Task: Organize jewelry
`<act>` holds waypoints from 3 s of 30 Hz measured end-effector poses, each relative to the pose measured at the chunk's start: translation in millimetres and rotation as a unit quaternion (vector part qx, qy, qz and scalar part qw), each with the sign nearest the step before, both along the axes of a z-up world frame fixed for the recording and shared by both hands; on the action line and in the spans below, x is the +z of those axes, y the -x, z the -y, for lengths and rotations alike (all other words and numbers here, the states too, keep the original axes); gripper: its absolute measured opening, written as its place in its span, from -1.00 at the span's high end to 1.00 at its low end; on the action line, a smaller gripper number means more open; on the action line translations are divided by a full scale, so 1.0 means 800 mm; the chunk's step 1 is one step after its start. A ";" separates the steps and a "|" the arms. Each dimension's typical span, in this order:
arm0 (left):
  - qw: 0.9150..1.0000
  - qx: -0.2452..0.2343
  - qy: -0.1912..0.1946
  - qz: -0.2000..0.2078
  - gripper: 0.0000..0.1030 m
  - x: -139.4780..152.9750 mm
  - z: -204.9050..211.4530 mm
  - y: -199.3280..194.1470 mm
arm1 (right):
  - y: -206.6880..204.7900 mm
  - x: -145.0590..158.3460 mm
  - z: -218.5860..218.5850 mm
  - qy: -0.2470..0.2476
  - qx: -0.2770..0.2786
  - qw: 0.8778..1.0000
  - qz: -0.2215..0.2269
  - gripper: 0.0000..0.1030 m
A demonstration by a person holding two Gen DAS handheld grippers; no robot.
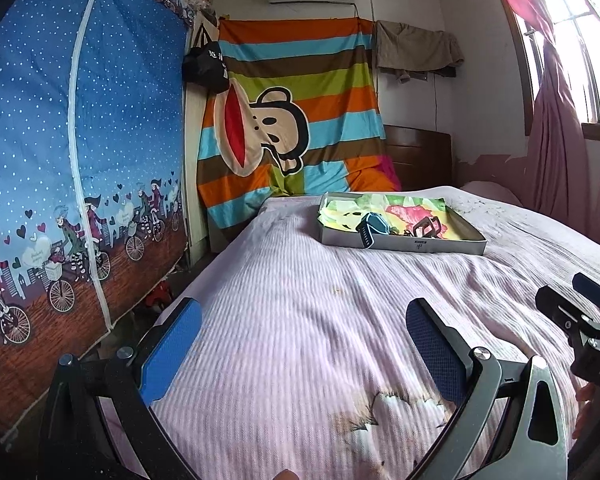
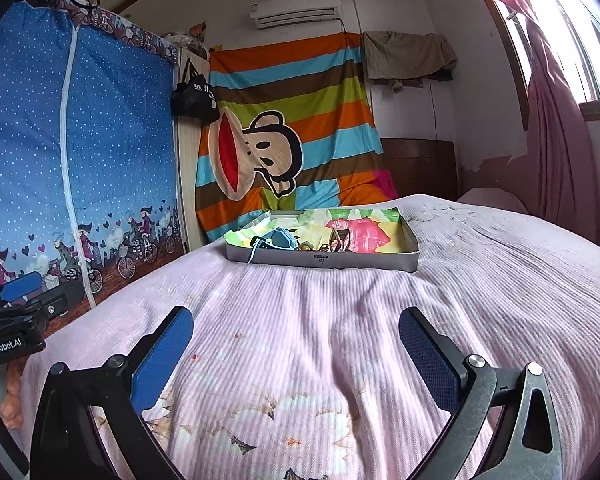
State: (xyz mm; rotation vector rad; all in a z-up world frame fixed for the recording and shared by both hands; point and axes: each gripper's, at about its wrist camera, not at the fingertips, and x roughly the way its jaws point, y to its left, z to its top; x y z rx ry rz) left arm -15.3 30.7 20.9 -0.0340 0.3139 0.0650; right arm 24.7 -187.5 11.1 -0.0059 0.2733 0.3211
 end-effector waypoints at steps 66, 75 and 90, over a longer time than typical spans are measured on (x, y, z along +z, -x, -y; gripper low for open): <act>1.000 -0.025 0.001 0.017 -0.95 -0.025 -0.009 0.000 | -0.005 -0.008 -0.008 0.006 -0.008 1.000 0.000 -1.00; 1.000 -0.023 0.004 0.017 -0.95 -0.026 -0.008 -0.001 | -0.005 -0.009 -0.008 0.006 -0.008 1.000 0.000 -1.00; 1.000 -0.017 0.002 0.019 -0.95 -0.028 -0.007 0.004 | -0.004 -0.009 -0.008 0.006 -0.008 1.000 0.001 -1.00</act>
